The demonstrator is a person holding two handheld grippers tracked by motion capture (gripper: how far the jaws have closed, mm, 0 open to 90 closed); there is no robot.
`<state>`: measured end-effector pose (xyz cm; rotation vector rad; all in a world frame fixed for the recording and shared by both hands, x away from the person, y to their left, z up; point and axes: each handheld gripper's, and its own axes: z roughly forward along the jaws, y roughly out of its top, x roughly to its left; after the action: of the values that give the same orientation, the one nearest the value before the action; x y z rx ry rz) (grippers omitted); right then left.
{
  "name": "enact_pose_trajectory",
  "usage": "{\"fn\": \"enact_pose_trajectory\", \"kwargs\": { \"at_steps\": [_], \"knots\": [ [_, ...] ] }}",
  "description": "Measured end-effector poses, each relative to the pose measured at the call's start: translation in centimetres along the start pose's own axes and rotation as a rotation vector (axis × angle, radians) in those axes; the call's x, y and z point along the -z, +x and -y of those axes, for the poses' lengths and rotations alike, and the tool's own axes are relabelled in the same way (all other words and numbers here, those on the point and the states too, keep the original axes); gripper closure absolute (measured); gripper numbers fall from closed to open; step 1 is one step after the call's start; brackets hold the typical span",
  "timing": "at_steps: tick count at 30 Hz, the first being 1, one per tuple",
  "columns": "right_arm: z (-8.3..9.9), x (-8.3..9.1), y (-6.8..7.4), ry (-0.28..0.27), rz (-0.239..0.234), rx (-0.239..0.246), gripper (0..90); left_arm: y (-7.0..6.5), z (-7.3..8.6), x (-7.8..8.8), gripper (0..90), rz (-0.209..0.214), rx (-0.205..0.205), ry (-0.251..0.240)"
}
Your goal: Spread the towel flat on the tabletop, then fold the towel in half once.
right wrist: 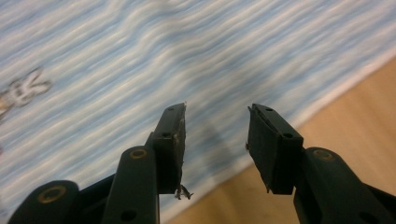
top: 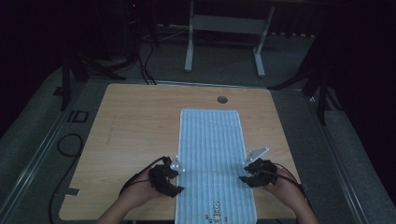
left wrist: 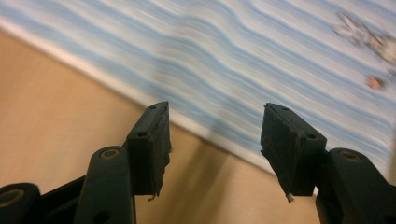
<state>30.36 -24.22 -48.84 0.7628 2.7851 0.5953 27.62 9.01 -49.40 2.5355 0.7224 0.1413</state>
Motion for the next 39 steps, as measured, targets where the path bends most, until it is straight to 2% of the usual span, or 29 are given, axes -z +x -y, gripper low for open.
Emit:
{"fn": "enact_pose_trajectory", "kwargs": {
  "at_steps": [4, 5, 6, 7, 8, 10, 11, 13, 17, 18, 21, 25, 28, 31, 32, 35, 37, 39],
  "knots": [
    [-1.3, 0.1, -2.5, 0.006, 0.011, -0.02, 54.6, 2.3, -1.2, 0.0, 41.3, -0.061, 0.024, -0.003],
    [-1.6, 0.1, -3.2, 0.01, 0.018, -0.03, 54.9, 2.8, -1.6, -0.1, 41.3, -0.079, 0.022, 0.002],
    [-1.6, 0.1, -3.2, 0.01, 0.018, -0.03, 54.9, 2.8, -1.6, -0.1, 41.3, -0.079, 0.022, 0.002],
    [-1.9, 0.0, -4.0, 0.008, 0.02, -0.044, 55.6, 3.8, -2.3, -0.5, 41.3, -0.091, 0.017, 0.004],
    [-2.4, -0.2, -5.5, 0.014, 0.022, -0.077, 55.9, 4.2, -2.5, -0.7, 41.2, -0.092, 0.02, -0.003],
    [-2.9, -0.4, -6.5, 0.024, 0.034, -0.087, 55.8, 5.4, -3.2, -1.1, 41.2, -0.085, 0.039, 0.002],
    [-3.2, -0.6, -7.1, 0.032, 0.037, -0.093, 55.8, 5.8, -3.5, -1.3, 41.3, -0.096, 0.04, 0.006],
    [-3.8, -1.0, -8.1, 0.051, 0.054, -0.097, 55.8, 6.6, -4.1, -1.8, 41.3, -0.09, 0.036, 0.016],
    [-4.6, -2.0, -9.9, 0.047, 0.02, -0.091, 55.7, 8.3, -5.1, -2.9, 41.3, -0.081, 0.032, 0.005],
    [-4.7, -2.3, -10.2, 0.047, 0.014, -0.085, 55.7, 8.8, -5.3, -3.2, 41.3, -0.081, 0.033, 0.01],
    [-5.1, -3.3, -10.7, 0.052, 0.004, -0.061, 55.5, 10.1, -5.6, -4.2, 41.5, -0.087, 0.071, 0.012],
    [-5.4, -4.8, -10.9, 0.092, 0.005, -0.038, 55.5, 10.9, -6.0, -5.5, 42.3, -0.101, 0.051, 0.053],
    [-5.5, -5.7, -11.1, 0.117, -0.006, -0.037, 56.2, 11.2, -6.2, -6.2, 42.3, -0.096, 0.034, 0.082],
    [-5.7, -6.6, -11.3, 0.151, -0.016, -0.035, 58.5, 11.3, -6.3, -6.8, 44.0, -0.11, 0.024, 0.107],
    [-5.7, -6.9, -11.3, 0.163, -0.013, -0.035, 59.6, 11.3, -6.3, -6.9, 44.8, -0.097, 0.028, 0.096],
    [-5.7, -7.0, -11.4, 0.168, -0.039, -0.039, 67.2, 11.5, -6.4, -6.9, 53.3, -0.069, 0.038, 0.093],
    [-5.7, -7.0, -11.4, 0.171, -0.043, -0.04, 77.7, 11.6, -6.4, -6.9, 65.3, -0.05, 0.05, 0.078],
    [-5.8, -7.1, -11.3, 0.17, -0.038, -0.031, 83.8, 11.4, -6.5, -7.0, 76.9, -0.045, 0.046, 0.069]
  ]
}}
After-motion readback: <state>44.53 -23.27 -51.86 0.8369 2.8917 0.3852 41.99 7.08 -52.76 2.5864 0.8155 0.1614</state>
